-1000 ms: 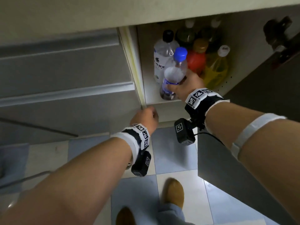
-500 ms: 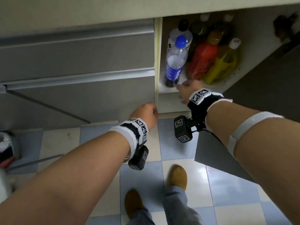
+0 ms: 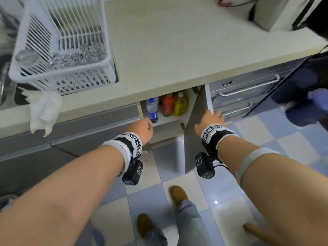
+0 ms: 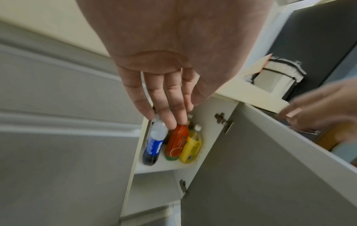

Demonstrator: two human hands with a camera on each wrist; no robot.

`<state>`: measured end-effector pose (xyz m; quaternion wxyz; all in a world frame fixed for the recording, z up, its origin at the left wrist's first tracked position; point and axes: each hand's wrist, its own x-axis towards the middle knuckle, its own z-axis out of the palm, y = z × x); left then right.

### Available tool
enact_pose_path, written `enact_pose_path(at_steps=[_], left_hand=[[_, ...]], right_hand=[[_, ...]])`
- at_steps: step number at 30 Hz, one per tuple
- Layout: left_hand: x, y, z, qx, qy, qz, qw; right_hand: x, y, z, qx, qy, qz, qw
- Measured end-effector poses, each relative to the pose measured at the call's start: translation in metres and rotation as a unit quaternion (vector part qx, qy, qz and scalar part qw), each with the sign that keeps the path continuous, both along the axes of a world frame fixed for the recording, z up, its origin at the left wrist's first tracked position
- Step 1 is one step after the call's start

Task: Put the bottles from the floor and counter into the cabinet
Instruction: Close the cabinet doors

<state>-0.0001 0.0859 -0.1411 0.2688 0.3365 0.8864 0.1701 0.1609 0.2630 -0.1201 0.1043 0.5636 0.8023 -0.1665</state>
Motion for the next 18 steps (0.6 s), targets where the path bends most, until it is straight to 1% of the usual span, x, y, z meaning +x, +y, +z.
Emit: enact_pose_path(at_steps=[1,2,3,4,5,6,8,9,10,11,13,14,15,17,18], left_hand=[[0.002,0.004,0.011,-0.002,0.009,-0.005,1.000],[0.005,0.006,0.018,-0.007,0.015,-0.012,1.000],[0.007,0.008,0.023,-0.012,0.017,-0.017,1.000],[0.008,0.010,0.027,-0.018,0.019,-0.021,0.999],[0.010,0.012,0.031,-0.023,0.021,-0.023,0.999],[0.012,0.013,0.034,-0.025,0.025,-0.022,0.999],[0.015,0.014,0.039,-0.036,0.033,-0.010,0.999],[0.015,0.014,0.041,-0.044,0.036,0.002,0.998],[0.016,0.013,0.044,-0.053,0.040,0.013,0.998],[0.015,0.012,0.047,-0.060,0.046,0.025,0.997],[0.012,0.010,0.050,-0.073,0.059,0.058,0.994],[0.010,0.008,0.051,-0.077,0.063,0.076,0.992],[0.009,0.007,0.052,-0.079,0.065,0.095,0.990],[0.006,0.003,0.054,-0.087,0.071,0.131,0.985],[0.005,0.000,0.055,-0.089,0.074,0.152,0.982]], right_hand=[[0.007,0.001,0.002,-0.042,0.004,-0.026,0.999],[0.014,-0.001,0.003,-0.083,0.009,-0.031,0.996],[0.019,-0.004,0.004,-0.112,-0.001,-0.001,0.994],[0.020,-0.008,0.005,-0.129,-0.044,0.034,0.990],[0.022,-0.010,0.005,-0.124,-0.088,0.071,0.986],[0.022,-0.011,0.006,-0.109,-0.102,0.077,0.986],[0.016,-0.003,0.004,-0.113,-0.095,0.093,0.985],[0.009,0.001,0.006,-0.149,-0.088,0.109,0.979],[0.002,0.003,0.011,-0.198,-0.055,0.101,0.973],[-0.007,0.011,0.004,-0.246,-0.015,0.067,0.967],[-0.029,0.015,0.000,-0.346,0.044,0.007,0.937],[-0.041,0.018,-0.007,-0.376,0.081,-0.015,0.923],[-0.052,0.019,-0.012,-0.420,0.116,-0.029,0.900],[-0.074,0.017,-0.019,-0.496,0.209,-0.069,0.840],[-0.084,0.016,-0.021,-0.526,0.241,-0.083,0.811]])
